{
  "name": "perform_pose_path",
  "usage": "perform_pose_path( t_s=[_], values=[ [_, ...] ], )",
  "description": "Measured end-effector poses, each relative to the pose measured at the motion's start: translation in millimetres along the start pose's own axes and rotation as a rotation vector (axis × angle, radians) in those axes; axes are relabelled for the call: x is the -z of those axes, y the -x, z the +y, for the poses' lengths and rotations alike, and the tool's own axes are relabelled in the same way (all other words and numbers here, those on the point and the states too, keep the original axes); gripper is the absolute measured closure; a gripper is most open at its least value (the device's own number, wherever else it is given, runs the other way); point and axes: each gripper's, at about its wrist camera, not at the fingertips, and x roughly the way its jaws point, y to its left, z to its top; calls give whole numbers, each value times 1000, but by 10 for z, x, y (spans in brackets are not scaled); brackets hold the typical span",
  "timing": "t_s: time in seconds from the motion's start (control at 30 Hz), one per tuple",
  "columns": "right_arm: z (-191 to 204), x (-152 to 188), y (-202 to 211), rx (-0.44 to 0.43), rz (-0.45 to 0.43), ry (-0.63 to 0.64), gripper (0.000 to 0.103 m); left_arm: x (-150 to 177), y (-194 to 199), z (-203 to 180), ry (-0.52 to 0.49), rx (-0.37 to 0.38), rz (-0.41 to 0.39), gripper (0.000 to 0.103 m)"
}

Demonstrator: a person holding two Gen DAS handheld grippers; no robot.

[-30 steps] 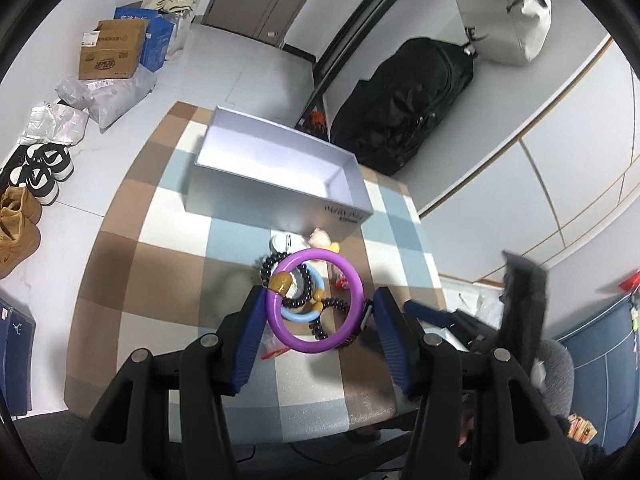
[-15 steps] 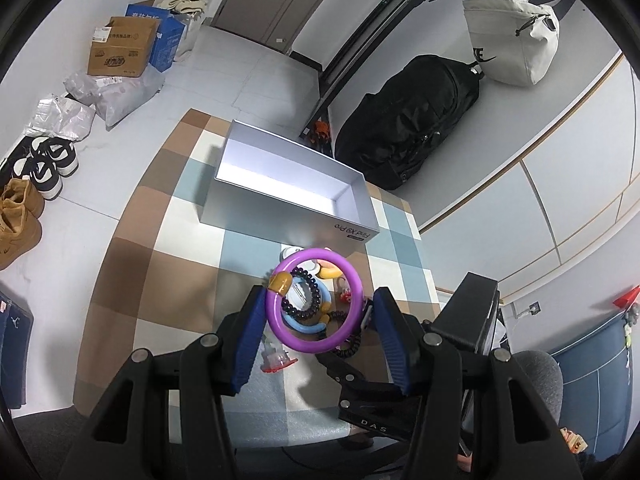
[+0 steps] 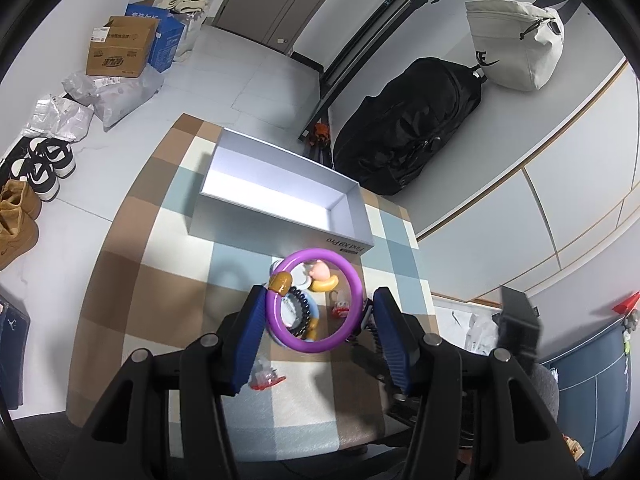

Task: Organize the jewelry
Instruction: 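Grasp the black coil hair tie with the right gripper while the left lifts the purple ring, then carry both items into the silver box and open both grippers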

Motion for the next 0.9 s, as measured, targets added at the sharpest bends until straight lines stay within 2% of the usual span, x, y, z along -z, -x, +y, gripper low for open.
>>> perform_pose_path(
  t_s=[0.2,0.33,0.47,0.73,0.9],
  values=[
    [-102,-174,310,-37,-80,-43,57,-126,-61,-77,-4,-41,-2,55],
    [-123,-449,494,-72,-139,-46,57,-267,-101,-101,12,-45,-6,55],
    [-145,-755,582,-118,-184,-53,56,-473,-149,-108,16,-83,-7,55],
    [-123,-1301,371,-149,-182,15,56,-786,-424,45,37,-109,38,55],
    [-179,-1450,81,-149,-146,29,56,-841,-611,168,50,-99,72,55]
  ],
)
